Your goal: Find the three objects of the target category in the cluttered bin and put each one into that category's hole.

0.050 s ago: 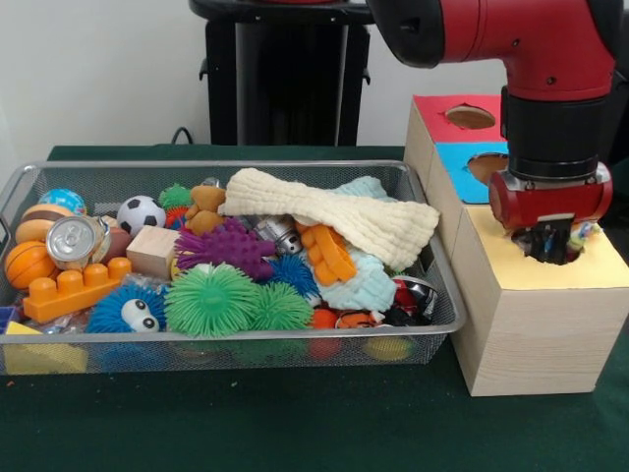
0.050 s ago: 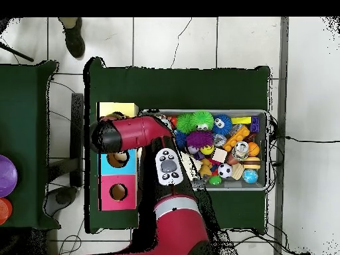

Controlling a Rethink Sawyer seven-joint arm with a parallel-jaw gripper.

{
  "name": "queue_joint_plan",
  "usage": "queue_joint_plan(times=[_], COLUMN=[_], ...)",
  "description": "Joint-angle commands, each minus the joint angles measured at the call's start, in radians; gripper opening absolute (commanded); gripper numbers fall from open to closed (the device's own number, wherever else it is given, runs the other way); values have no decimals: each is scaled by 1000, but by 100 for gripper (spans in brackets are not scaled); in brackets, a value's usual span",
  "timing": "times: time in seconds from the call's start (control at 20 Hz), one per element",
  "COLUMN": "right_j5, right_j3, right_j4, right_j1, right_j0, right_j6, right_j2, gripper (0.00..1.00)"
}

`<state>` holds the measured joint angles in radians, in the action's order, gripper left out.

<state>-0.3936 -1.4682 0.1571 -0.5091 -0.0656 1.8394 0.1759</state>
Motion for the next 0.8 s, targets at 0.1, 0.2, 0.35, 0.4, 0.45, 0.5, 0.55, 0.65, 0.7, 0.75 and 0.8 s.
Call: queue_joint_plan(times=[0.1,0.2,0.35,0.4,0.45,0.5,0.55,0.65,0.7,0.75,0.8], right_j5=[-178,-182,-190,-201,-203,-207,-210,-221,-224,-226,-230], right_j3=[-63,-63,-58,-53,-51,-53,-54,-56,-56,-56,-58], right_j4=[-7,-8,-8,-11,-11,-13,-14,-17,-17,-18,-19], right_j1=[-15,-16,-16,-20,-20,-25,-26,-33,-34,-35,-39], right_j0=[-1,-4,-9,-10,-12,-12,-14,-14,-14,-15,-14], right_j6=[32,33,31,30,28,29,29,29,29,29,30], right_j2=[41,45,49,50,52,53,54,55,55,55,57], gripper=[0,0,0,0,0,0,0,0,0,0,0])
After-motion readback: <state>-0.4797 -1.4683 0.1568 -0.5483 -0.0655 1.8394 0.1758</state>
